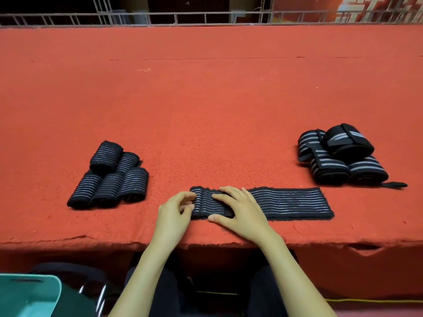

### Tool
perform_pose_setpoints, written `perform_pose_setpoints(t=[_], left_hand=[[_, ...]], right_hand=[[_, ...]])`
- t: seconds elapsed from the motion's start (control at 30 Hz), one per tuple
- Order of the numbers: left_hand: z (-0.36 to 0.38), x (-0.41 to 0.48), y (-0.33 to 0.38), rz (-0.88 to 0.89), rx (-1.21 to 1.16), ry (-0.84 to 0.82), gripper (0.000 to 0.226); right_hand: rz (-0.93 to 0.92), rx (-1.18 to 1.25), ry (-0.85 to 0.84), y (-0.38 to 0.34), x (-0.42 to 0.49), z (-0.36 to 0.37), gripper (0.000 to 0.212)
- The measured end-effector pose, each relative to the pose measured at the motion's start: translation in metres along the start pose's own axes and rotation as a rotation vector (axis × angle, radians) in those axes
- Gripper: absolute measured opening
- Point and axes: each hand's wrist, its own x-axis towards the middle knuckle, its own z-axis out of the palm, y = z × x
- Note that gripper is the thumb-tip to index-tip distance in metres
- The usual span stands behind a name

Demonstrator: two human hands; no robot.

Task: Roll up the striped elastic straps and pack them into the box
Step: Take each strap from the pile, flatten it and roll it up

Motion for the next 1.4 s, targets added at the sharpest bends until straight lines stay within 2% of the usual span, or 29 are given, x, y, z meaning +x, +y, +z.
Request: perform_pose_setpoints(t=[0.17,0.43,0.57,0.73,0.83,1.0,1.07,1.2,1.3,1.4], left_hand=[[-0.003,0.004,-0.001,-0.105,-0.154,-0.050,0.027],[0.012,0.006,-0.001,-0.136,-0.029,0.028,0.038],[0.021,0.001,0.009,-0.061,0.034,0.098,0.028],[0.038,0.000,0.016,0.018,0.080,0.126,0.027],[0.045,0.003,0.018,0.098,0.147,0.084,0.023],[0.049,0.001,0.022,0.224,0.153,-0.021,0.004],[0.043,0.002,0.021,0.187,0.098,-0.044,0.010],[0.022,0.008,0.014,-0.051,-0.226,-0.219,0.025],[0.020,0.008,0.013,-0.173,-0.191,-0.169,0.027],[0.026,0.008,0.019,-0.170,-0.102,-0.129,0.033]], right_hand=[[0.001,0.003,0.003,0.001,0.000,0.000,0.069],[-0.001,-0.003,0.020,0.003,0.001,0.004,0.080],[-0.005,-0.021,0.000,0.008,0.000,0.003,0.081],[0.041,-0.010,-0.090,0.027,-0.004,-0.021,0.074],[0.036,0.014,-0.090,0.034,-0.006,-0.028,0.068],[0.058,0.035,0.000,0.036,-0.012,-0.020,0.081],[0.068,0.028,0.025,0.034,-0.013,-0.018,0.079],[0.055,0.016,0.030,0.035,-0.015,-0.018,0.077],[0.045,0.014,0.041,0.036,-0.016,-0.017,0.070],[0.062,0.022,0.042,0.036,-0.017,-0.016,0.069]])
